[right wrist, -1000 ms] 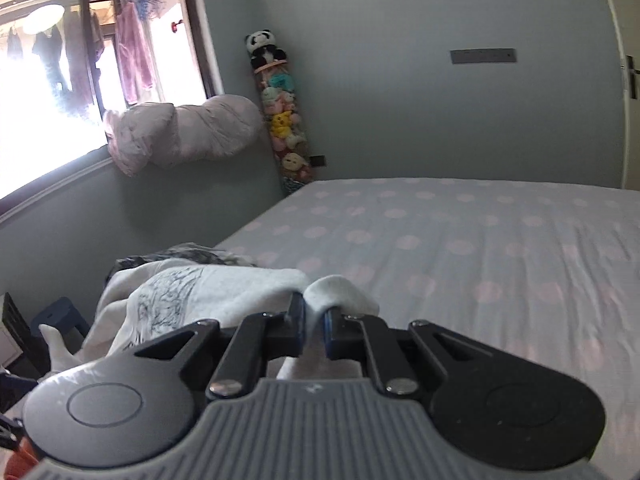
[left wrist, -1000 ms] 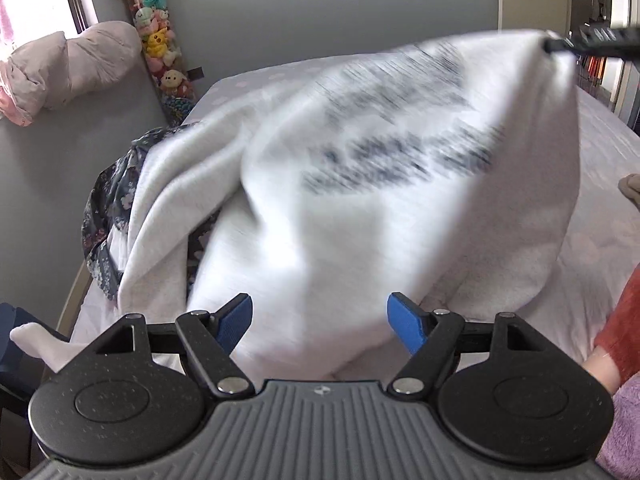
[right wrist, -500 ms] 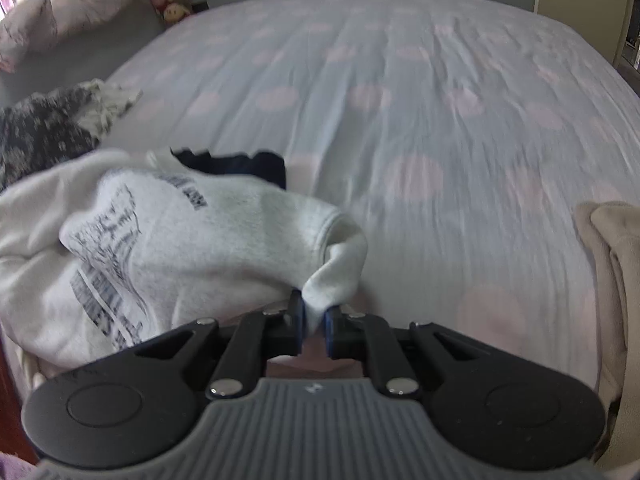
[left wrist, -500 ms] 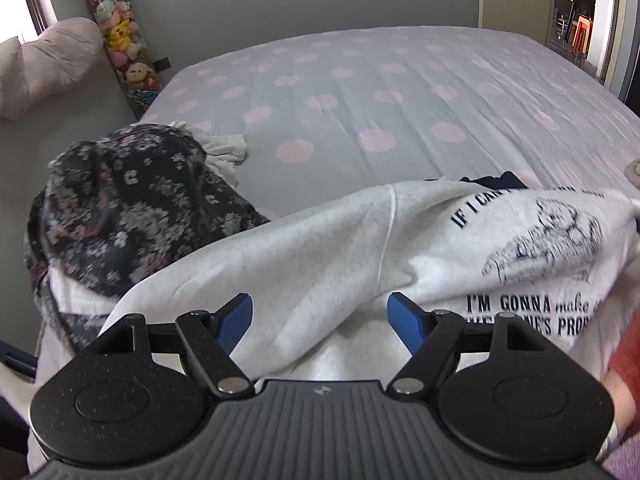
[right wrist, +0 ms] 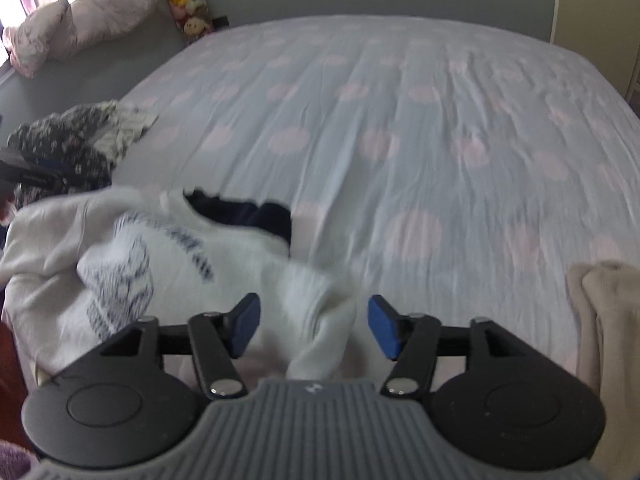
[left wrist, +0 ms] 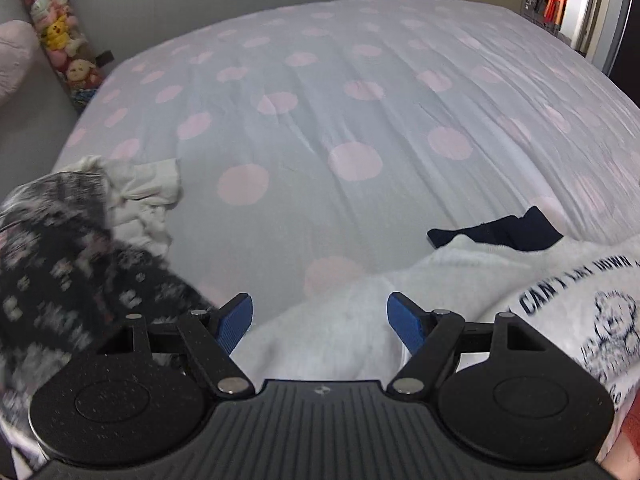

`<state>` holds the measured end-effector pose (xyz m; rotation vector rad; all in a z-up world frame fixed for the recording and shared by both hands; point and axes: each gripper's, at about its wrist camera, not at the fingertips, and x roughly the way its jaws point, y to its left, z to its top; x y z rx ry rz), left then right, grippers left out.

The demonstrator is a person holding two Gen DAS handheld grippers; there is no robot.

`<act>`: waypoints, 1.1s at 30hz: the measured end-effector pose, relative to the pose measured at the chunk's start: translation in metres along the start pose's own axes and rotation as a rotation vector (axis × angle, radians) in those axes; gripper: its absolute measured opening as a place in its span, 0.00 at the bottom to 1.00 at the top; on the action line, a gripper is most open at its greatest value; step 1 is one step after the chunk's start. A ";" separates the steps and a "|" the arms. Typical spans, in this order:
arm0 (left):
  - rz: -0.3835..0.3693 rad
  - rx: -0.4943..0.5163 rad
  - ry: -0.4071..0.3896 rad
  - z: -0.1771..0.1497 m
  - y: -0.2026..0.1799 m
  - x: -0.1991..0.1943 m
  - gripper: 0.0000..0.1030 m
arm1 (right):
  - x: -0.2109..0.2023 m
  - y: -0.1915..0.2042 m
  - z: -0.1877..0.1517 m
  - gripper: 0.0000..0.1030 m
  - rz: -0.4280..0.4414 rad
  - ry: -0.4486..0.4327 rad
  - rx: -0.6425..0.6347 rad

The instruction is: Fold clothes

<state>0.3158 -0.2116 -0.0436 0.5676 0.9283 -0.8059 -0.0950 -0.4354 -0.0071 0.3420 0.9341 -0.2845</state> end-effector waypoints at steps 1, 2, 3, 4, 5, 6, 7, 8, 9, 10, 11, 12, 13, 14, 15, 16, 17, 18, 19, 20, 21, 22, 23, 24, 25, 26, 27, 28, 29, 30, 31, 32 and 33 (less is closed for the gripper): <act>-0.012 0.011 0.015 0.005 0.000 0.011 0.72 | 0.009 -0.001 0.003 0.65 0.006 0.012 -0.002; -0.017 0.023 0.037 0.009 -0.002 0.022 0.72 | 0.017 -0.003 0.006 0.65 0.013 0.025 -0.003; -0.021 0.035 0.069 0.011 -0.003 0.033 0.72 | 0.026 -0.004 0.009 0.65 0.019 0.037 -0.005; -0.026 0.047 0.102 0.014 -0.005 0.044 0.71 | 0.035 -0.006 0.012 0.65 0.026 0.049 -0.006; -0.033 0.063 0.138 0.015 -0.006 0.055 0.71 | 0.044 -0.007 0.015 0.65 0.032 0.062 -0.008; -0.040 0.085 0.175 0.013 -0.007 0.064 0.71 | 0.052 -0.009 0.018 0.65 0.039 0.074 -0.009; -0.044 0.108 0.205 0.010 -0.010 0.071 0.71 | 0.061 -0.010 0.021 0.65 0.045 0.087 -0.011; -0.050 0.128 0.233 0.007 -0.012 0.078 0.71 | 0.070 -0.011 0.024 0.65 0.052 0.099 -0.012; -0.053 0.142 0.262 0.003 -0.013 0.084 0.71 | 0.078 -0.013 0.025 0.65 0.060 0.112 -0.014; -0.054 0.151 0.289 -0.001 -0.014 0.090 0.72 | 0.083 -0.013 0.022 0.65 0.075 0.128 -0.016; -0.052 0.159 0.315 -0.005 -0.015 0.097 0.73 | 0.088 -0.014 0.019 0.66 0.090 0.145 -0.016; -0.049 0.163 0.339 -0.008 -0.015 0.103 0.75 | 0.092 -0.015 0.015 0.66 0.106 0.164 -0.009; -0.046 0.165 0.359 -0.012 -0.015 0.109 0.77 | 0.097 -0.017 0.011 0.67 0.123 0.184 0.003; -0.046 0.165 0.373 -0.015 -0.014 0.113 0.78 | 0.102 -0.019 0.008 0.67 0.140 0.205 0.016; -0.049 0.162 0.377 -0.017 -0.013 0.116 0.81 | 0.106 -0.021 0.003 0.69 0.155 0.224 0.028; -0.051 0.161 0.380 -0.019 -0.012 0.119 0.85 | 0.109 -0.023 -0.001 0.69 0.165 0.240 0.040; -0.050 0.163 0.380 -0.020 -0.010 0.121 0.88 | 0.113 -0.025 -0.006 0.69 0.175 0.256 0.052; -0.045 0.166 0.379 -0.021 -0.008 0.123 0.99 | 0.116 -0.026 -0.010 0.69 0.186 0.271 0.066; -0.040 0.168 0.379 -0.022 -0.005 0.125 1.00 | 0.119 -0.028 -0.015 0.69 0.198 0.281 0.087; -0.042 0.168 0.379 -0.023 -0.003 0.126 1.00 | 0.122 -0.030 -0.019 0.69 0.210 0.289 0.107; -0.045 0.173 0.376 -0.022 -0.003 0.126 1.00 | 0.123 -0.031 -0.022 0.69 0.217 0.290 0.126; -0.039 0.190 0.367 -0.021 -0.005 0.125 1.00 | 0.123 -0.032 -0.023 0.69 0.224 0.289 0.140; -0.031 0.219 0.356 -0.021 -0.009 0.122 1.00 | 0.121 -0.033 -0.021 0.69 0.227 0.282 0.140; -0.018 0.263 0.342 -0.020 -0.015 0.118 0.99 | 0.119 -0.034 -0.019 0.69 0.229 0.275 0.139; -0.008 0.303 0.329 -0.019 -0.020 0.114 0.97 | 0.116 -0.035 -0.016 0.69 0.231 0.266 0.136; -0.003 0.337 0.316 -0.018 -0.025 0.110 0.95 | 0.112 -0.035 -0.011 0.69 0.229 0.252 0.125; -0.002 0.366 0.304 -0.017 -0.030 0.106 0.95 | 0.109 -0.035 -0.006 0.69 0.229 0.240 0.114; -0.008 0.387 0.295 -0.015 -0.032 0.102 0.95 | 0.106 -0.035 -0.001 0.69 0.229 0.227 0.103; -0.022 0.400 0.288 -0.013 -0.035 0.100 0.95 | 0.103 -0.036 0.005 0.69 0.232 0.214 0.092; -0.037 0.407 0.282 -0.011 -0.036 0.097 0.95 | 0.100 -0.037 0.011 0.69 0.240 0.199 0.084; -0.050 0.410 0.276 -0.009 -0.038 0.095 0.95 | 0.099 -0.038 0.017 0.69 0.248 0.186 0.076; -0.059 0.411 0.273 -0.006 -0.039 0.094 0.95 | 0.098 -0.039 0.024 0.69 0.253 0.175 0.067; -0.062 0.408 0.272 -0.004 -0.040 0.095 0.95 | 0.099 -0.039 0.029 0.69 0.250 0.170 0.057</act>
